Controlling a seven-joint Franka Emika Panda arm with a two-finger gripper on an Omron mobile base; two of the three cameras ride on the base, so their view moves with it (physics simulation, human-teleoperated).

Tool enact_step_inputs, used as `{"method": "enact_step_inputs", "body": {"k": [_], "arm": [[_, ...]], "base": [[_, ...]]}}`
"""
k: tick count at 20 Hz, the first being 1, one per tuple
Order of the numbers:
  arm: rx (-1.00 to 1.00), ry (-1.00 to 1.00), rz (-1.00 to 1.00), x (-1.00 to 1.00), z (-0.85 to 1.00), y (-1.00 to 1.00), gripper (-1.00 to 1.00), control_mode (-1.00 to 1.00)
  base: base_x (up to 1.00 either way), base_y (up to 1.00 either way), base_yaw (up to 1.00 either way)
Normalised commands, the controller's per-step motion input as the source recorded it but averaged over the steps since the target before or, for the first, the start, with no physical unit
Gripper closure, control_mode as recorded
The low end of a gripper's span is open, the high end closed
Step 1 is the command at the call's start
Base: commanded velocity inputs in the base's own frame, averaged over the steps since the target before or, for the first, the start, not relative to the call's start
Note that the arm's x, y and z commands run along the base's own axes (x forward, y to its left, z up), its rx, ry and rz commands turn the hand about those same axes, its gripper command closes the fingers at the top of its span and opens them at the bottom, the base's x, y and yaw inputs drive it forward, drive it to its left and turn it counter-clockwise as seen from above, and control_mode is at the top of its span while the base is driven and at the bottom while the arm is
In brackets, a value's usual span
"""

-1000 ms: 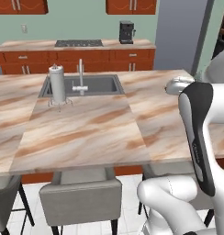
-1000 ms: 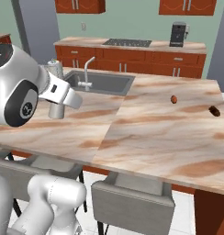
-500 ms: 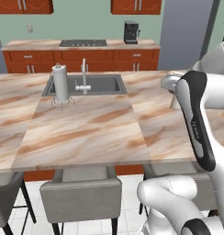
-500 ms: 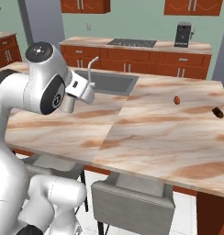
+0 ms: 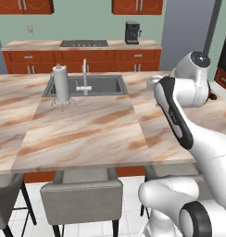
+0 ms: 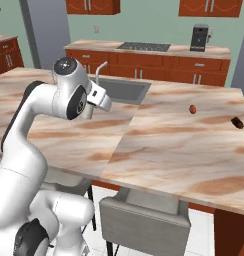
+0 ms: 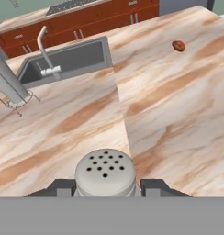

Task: Move the mayonnaise and shaker from the cabinet to the dining counter.

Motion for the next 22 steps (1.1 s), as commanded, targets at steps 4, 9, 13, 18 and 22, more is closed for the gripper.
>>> {"method": "enact_step_inputs", "body": {"k": [4, 9, 13, 18, 22], "arm": [[-0.08, 0.00, -0.12, 0.72, -0.46, -0.03, 1.00, -1.00], [-0.06, 0.00, -0.11, 0.41, -0.53, -0.10, 1.00, -1.00], [0.00, -0.03, -0.03, 0.09, -0.50, -0.03, 1.00, -1.00], [0.01, -0.09, 0.00, 0.00, -0.55, 0.00, 1.00, -1.00], [0.00, -0.12, 0.00, 0.08, -0.49, 0.01, 1.00, -1.00]], "base": [[0.00, 0.00, 0.00], [0.00, 0.00, 0.00], [0.00, 0.00, 0.00], [0.00, 0.00, 0.00], [0.00, 0.00, 0.00]]}}
